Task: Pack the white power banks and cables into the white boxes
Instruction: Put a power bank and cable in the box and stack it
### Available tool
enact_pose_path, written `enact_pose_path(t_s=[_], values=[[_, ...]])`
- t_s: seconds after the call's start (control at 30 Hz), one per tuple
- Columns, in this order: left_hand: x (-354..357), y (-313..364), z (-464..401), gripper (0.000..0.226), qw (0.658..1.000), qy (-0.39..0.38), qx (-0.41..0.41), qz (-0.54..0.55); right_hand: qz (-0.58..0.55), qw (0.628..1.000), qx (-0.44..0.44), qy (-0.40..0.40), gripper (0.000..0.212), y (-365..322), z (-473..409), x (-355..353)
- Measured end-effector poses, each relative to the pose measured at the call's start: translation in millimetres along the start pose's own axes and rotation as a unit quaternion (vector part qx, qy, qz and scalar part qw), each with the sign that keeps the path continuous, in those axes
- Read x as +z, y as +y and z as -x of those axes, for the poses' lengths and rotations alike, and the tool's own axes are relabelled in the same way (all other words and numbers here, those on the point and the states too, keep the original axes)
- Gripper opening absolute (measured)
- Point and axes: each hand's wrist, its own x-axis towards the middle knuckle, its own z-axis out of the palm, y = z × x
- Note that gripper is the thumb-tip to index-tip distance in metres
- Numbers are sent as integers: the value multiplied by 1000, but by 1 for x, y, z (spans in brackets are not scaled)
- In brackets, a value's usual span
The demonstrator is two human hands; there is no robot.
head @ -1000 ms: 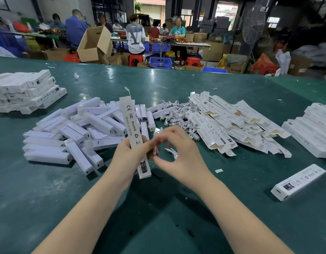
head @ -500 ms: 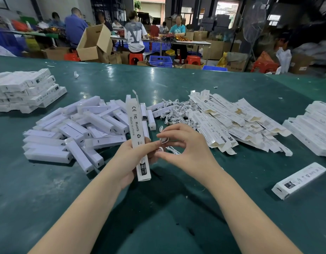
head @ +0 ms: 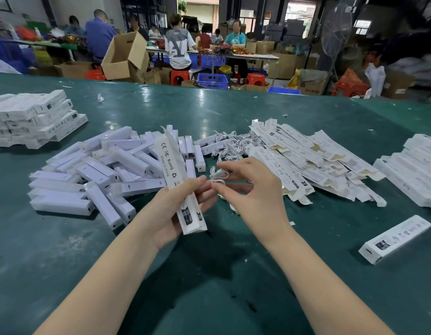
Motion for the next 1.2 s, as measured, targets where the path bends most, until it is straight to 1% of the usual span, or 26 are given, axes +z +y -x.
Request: enact_pose_path(t_s=[0.07, 0.1, 0.13, 0.17, 0.2, 0.23, 0.27, 0.3, 0.33, 0.37, 0.4, 0.5, 0.6, 0.77, 0.9, 1.03, 1.13, 1.17, 1.2], values=[[1, 1, 0, 35, 1000, 10, 4, 8, -4, 999, 0, 44, 36, -1, -1, -2], [2, 1, 1, 34, 1000, 23, 12, -16, -12, 998, 7, 65, 37, -2, -3, -4], [1, 1, 1, 28, 996, 46, 31, -73, -27, 996, 20, 83, 38, -3, -4, -7], [0, 0, 0, 19, 981, 82, 62, -166, -51, 994, 37, 94, 38, -5, -6, -10], [-4, 0, -1, 15, 945, 128, 104, -281, -79, 991, 54, 98, 38, -7, -8, -13], [-8, 0, -2, 14, 891, 169, 151, -393, -104, 988, 65, 97, 37, -9, -10, -17], [-13, 1, -3, 16, 829, 192, 197, -487, -124, 985, 69, 94, 34, -11, -11, -20], [-16, 3, -3, 17, 770, 199, 229, -561, -141, 984, 66, 91, 31, -14, -12, -23], [-18, 4, -3, 18, 721, 201, 246, -615, -155, 982, 62, 90, 29, -16, -13, -26], [-20, 5, -4, 16, 688, 202, 253, -649, -166, 980, 59, 89, 27, -19, -14, -29], [-22, 5, -4, 16, 671, 202, 258, -665, -172, 979, 57, 88, 25, -20, -15, -32], [-25, 2, -5, 22, 642, 203, 289, -681, -157, 983, 51, 80, 26, -22, -16, -37], [-25, -1, -6, 20, 613, 205, 309, -698, -115, 990, 50, 57, 28, -22, -16, -37], [-26, -3, -7, 21, 611, 210, 307, -698, -67, 993, 95, 8, 25, -17, -16, -38], [-25, -1, -7, 15, 587, 200, 296, -726, -43, 989, 136, -23, 22, -15, -16, -41], [-25, -2, -6, 19, 542, 178, 315, -759, -53, 988, 144, -25, 22, -12, -15, -38], [-25, -5, -6, 26, 514, 164, 329, -775, -70, 989, 134, 1, 22, -10, -14, -34], [-25, -7, -7, 26, 511, 161, 324, -780, -73, 988, 134, 10, 22, -9, -14, -34], [-24, -9, -8, 24, 516, 161, 312, -782, -73, 988, 134, 16, 23, -8, -14, -33]])
